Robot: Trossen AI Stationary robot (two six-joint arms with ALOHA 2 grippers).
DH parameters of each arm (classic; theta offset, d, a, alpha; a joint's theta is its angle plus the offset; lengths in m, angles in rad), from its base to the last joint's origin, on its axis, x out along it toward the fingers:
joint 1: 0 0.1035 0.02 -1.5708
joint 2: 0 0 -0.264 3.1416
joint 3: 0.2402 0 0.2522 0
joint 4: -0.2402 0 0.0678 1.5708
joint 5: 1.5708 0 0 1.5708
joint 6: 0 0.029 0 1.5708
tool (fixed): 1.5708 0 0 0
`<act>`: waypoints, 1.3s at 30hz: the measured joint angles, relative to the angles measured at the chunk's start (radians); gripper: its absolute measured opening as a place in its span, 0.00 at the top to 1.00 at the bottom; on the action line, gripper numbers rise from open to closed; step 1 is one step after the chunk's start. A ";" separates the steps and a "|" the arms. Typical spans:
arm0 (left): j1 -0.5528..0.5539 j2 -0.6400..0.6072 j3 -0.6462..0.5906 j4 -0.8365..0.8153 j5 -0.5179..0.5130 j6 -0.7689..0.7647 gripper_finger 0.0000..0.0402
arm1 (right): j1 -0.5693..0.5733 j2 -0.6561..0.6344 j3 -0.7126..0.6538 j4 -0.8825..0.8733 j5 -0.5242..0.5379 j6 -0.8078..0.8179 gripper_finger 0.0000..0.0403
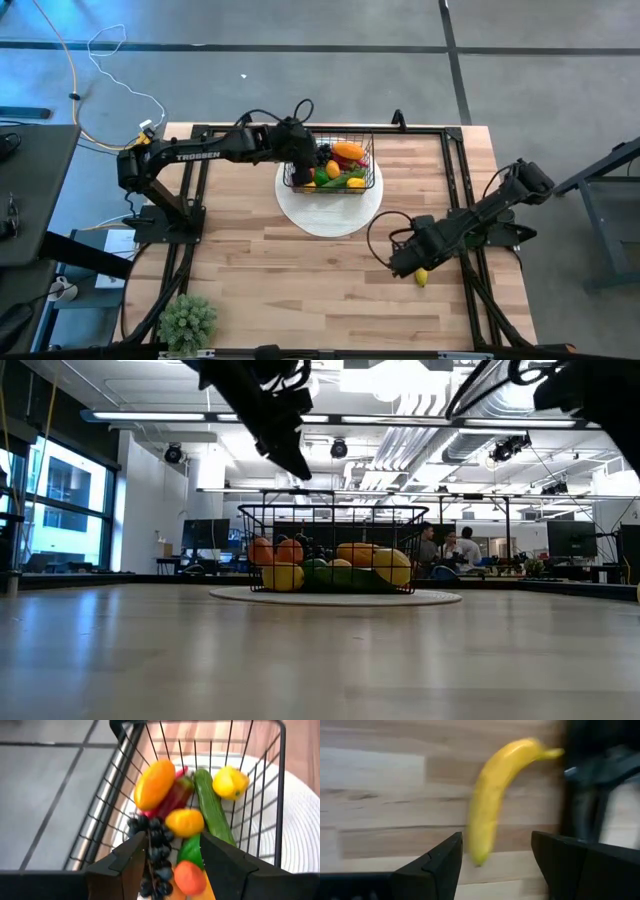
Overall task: Build produce basket
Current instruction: Put the banana into the black basket
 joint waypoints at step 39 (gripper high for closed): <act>0.000 0.000 0.038 0.000 -0.017 0.018 0.57 | 0.009 -0.088 -0.505 0.673 -0.166 0.131 0.70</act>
